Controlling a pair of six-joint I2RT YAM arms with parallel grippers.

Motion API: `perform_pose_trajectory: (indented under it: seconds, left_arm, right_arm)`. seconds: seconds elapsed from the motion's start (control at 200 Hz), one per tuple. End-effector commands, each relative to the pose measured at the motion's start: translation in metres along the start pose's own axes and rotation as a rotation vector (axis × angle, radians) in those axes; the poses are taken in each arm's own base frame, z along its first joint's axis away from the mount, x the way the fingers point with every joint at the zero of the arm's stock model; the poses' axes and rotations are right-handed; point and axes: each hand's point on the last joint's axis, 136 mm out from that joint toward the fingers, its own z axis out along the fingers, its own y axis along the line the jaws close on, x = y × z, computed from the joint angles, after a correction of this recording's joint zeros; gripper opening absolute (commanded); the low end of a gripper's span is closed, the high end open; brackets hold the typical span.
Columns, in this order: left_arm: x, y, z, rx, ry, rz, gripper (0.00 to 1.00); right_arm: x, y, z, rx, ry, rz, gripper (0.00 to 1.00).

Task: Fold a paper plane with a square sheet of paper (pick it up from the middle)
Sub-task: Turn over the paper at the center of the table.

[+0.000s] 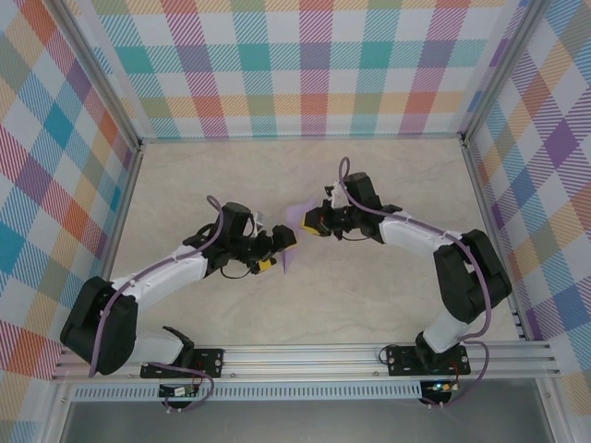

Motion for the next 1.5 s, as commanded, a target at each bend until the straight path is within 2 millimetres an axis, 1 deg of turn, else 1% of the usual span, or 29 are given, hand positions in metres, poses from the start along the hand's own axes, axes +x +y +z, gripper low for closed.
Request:
perform_pose_trajectory:
  seconds: [0.0, 0.085, 0.155, 0.225, 0.34, 0.455, 0.54, 0.645, 0.83, 0.94, 0.98, 1.065, 1.115, 1.16, 1.19, 1.215, 1.225, 1.24, 1.275, 1.355, 1.425, 1.495]
  left_arm:
    - [-0.002, -0.034, -0.013, 0.182, -0.011, -0.044, 1.00]
    - [-0.004, -0.045, -0.018, 0.246, -0.020, -0.076, 1.00]
    - [-0.006, -0.053, -0.022, 0.277, -0.029, -0.089, 1.00]
    - [-0.008, -0.053, -0.024, 0.278, -0.040, -0.091, 0.99]
    - [-0.014, -0.052, -0.026, 0.280, -0.072, -0.076, 0.91]
    - [-0.019, -0.056, -0.029, 0.316, -0.100, -0.071, 0.84]
    - [-0.022, -0.059, -0.032, 0.333, -0.118, -0.062, 0.76]
    - [-0.024, -0.065, -0.036, 0.350, -0.134, -0.044, 0.63]
    - [-0.024, -0.062, -0.034, 0.333, -0.129, -0.040, 0.39]
    - [-0.024, -0.061, -0.032, 0.318, -0.123, -0.021, 0.20]
    - [-0.023, -0.057, -0.032, 0.289, -0.121, -0.012, 0.13]
    - [-0.024, -0.052, -0.033, 0.217, -0.126, 0.033, 0.06]
    - [-0.025, -0.046, -0.035, 0.142, -0.130, 0.075, 0.04]
    - [-0.026, -0.033, -0.037, 0.038, -0.138, 0.111, 0.04]
    - [-0.030, -0.026, -0.042, -0.036, -0.154, 0.144, 0.04]
    - [-0.028, -0.013, -0.045, -0.124, -0.142, 0.157, 0.04]
    - [-0.029, -0.012, -0.047, -0.145, -0.148, 0.169, 0.04]
    - [-0.029, -0.005, -0.049, -0.195, -0.146, 0.178, 0.04]
    - [-0.032, 0.005, -0.056, -0.292, -0.148, 0.207, 0.04]
    - [-0.037, 0.023, -0.070, -0.491, -0.150, 0.276, 0.04]
    - [-0.044, 0.034, -0.082, -0.650, -0.167, 0.333, 0.04]
    - [-0.053, 0.043, -0.092, -0.808, -0.197, 0.388, 0.05]
  right_arm:
    - [-0.004, 0.045, -0.008, -0.133, 0.026, -0.014, 0.05]
    - [-0.006, 0.055, -0.010, -0.161, 0.030, -0.009, 0.05]
    - [-0.006, 0.057, -0.010, -0.164, 0.036, 0.001, 0.05]
    - [-0.005, 0.058, -0.011, -0.166, 0.039, 0.002, 0.06]
    - [-0.003, 0.055, -0.010, -0.156, 0.052, 0.004, 0.06]
    - [0.002, 0.051, -0.009, -0.152, 0.073, 0.016, 0.06]
    - [0.004, 0.047, -0.008, -0.146, 0.082, 0.025, 0.06]
    - [0.006, 0.045, -0.007, -0.149, 0.095, 0.035, 0.06]
    - [0.009, 0.043, -0.007, -0.149, 0.109, 0.044, 0.07]
    - [0.011, 0.041, -0.008, -0.142, 0.114, 0.040, 0.17]
    - [0.012, 0.038, -0.009, -0.123, 0.109, 0.038, 0.20]
    - [0.013, 0.029, -0.014, -0.049, 0.084, 0.022, 0.29]
    - [0.012, 0.020, -0.019, 0.024, 0.055, 0.006, 0.35]
    - [0.011, 0.009, -0.026, 0.110, 0.023, -0.004, 0.44]
    - [0.009, 0.003, -0.031, 0.161, -0.001, -0.015, 0.50]
    - [0.008, -0.001, -0.035, 0.196, -0.019, -0.030, 0.55]
    - [0.008, -0.003, -0.037, 0.212, -0.027, -0.033, 0.58]
    - [0.007, -0.006, -0.039, 0.230, -0.037, -0.041, 0.61]
    - [0.005, -0.012, -0.045, 0.273, -0.065, -0.054, 0.69]
    - [0.003, -0.027, -0.056, 0.362, -0.116, -0.077, 0.84]
    - [0.003, -0.040, -0.067, 0.437, -0.152, -0.084, 0.94]
    - [0.004, -0.050, -0.074, 0.486, -0.176, -0.086, 1.00]
